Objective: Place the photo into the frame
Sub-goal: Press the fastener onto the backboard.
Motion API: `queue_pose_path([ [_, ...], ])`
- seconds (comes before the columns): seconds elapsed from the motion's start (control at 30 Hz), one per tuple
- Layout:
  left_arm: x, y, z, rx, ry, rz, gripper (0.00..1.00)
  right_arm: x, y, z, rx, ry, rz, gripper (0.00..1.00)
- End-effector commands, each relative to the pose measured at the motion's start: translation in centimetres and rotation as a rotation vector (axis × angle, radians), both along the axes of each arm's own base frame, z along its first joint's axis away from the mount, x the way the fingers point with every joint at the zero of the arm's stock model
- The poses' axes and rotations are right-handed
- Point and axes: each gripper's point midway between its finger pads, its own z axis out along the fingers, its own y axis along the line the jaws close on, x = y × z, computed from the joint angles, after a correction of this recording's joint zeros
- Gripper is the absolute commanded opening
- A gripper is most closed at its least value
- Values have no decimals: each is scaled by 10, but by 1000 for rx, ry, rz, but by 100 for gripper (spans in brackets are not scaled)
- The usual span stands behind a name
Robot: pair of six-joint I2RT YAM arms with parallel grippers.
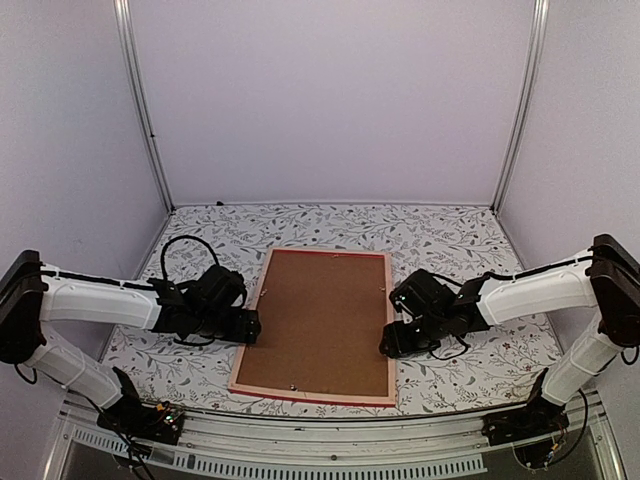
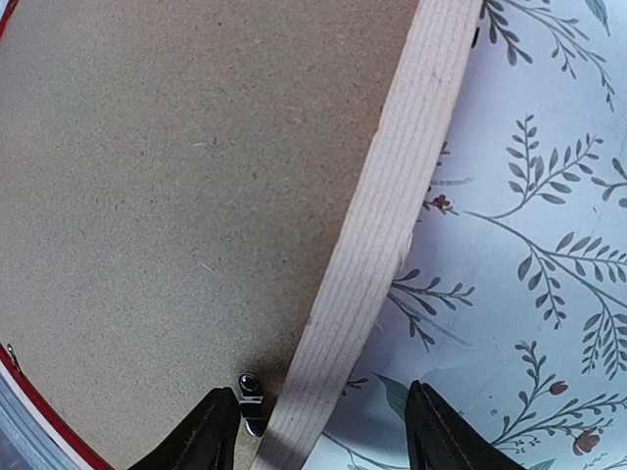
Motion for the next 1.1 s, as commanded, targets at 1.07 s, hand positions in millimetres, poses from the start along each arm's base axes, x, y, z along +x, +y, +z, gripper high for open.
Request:
queue_pose_path([
  [1.07, 5, 4, 2, 41, -18, 1, 81, 1, -9, -9, -124, -24, 107, 30],
])
